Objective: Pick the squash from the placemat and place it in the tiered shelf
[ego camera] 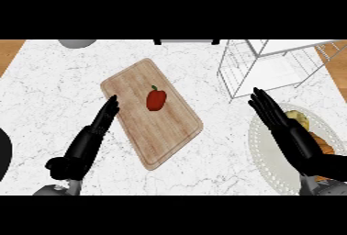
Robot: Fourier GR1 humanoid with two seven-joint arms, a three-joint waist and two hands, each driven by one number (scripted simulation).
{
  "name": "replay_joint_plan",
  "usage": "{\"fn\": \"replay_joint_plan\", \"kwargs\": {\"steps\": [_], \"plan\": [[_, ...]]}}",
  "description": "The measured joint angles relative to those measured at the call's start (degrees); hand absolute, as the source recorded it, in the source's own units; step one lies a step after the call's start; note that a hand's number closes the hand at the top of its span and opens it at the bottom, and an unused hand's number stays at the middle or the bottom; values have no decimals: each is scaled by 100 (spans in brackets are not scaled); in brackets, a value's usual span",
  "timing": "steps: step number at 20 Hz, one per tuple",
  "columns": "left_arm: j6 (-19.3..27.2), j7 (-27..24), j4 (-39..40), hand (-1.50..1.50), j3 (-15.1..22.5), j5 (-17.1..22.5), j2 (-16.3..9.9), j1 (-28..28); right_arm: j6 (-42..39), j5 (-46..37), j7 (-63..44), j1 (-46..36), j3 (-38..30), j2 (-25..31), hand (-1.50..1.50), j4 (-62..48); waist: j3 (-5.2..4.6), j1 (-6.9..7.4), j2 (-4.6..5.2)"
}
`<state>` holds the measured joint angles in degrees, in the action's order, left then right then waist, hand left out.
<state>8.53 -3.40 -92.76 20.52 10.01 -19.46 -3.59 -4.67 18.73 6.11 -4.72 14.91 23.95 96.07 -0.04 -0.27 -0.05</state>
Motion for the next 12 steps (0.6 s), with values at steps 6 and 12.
{"fn": "replay_joint_plan", "kwargs": {"steps": [6,12], "plan": [[352,526,497,0,-515,295,-66,484,1196,-1186,-342,-16,-1222,1134,150,-124,-42,-212,-26],[437,1064,837,0,-962,773,-122,772,2471,-2394,-1524,654,-2263,2128,-150,-856,-56,-411,5]]}}
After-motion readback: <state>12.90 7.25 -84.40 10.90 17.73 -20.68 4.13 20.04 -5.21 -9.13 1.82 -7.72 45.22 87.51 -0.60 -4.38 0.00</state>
